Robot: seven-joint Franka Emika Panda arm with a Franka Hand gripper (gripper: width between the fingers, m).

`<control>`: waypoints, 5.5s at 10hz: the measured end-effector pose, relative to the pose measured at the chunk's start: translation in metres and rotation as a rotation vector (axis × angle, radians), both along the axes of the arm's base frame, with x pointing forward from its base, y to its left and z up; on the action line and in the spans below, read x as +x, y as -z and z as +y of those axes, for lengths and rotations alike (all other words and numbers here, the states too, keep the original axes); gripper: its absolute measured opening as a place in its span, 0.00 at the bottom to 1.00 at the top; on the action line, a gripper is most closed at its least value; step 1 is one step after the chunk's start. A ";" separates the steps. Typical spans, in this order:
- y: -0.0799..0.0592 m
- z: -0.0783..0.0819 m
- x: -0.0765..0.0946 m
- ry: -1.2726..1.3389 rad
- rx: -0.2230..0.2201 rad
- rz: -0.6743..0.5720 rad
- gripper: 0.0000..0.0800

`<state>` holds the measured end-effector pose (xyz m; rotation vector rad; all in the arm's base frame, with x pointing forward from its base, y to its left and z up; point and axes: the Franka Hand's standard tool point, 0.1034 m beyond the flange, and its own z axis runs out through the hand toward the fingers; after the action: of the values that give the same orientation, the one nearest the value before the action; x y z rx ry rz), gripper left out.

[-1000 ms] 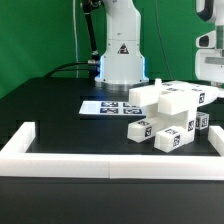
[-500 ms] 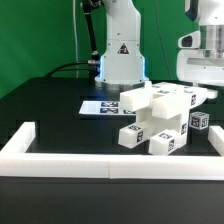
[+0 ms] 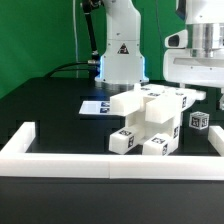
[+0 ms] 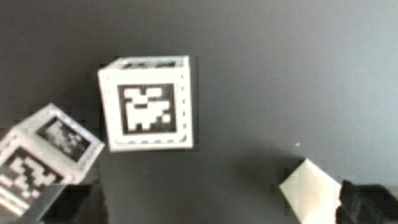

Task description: Assemble chair

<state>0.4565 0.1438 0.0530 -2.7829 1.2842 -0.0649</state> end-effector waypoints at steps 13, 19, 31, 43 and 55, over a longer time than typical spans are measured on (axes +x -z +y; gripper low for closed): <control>-0.002 -0.025 0.005 -0.021 -0.013 -0.002 0.81; 0.010 0.021 -0.033 0.003 -0.023 0.026 0.81; 0.036 0.011 -0.026 0.005 -0.065 0.047 0.81; -0.036 0.010 -0.017 -0.047 0.053 0.092 0.36; -0.086 -0.053 0.034 -0.301 0.054 0.033 0.36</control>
Offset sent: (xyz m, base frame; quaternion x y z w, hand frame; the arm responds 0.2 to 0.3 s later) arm 0.0120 -0.0241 0.0007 0.0051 -0.0024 -0.0339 0.9994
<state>0.4901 0.0913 0.1395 -2.9046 0.8443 0.0327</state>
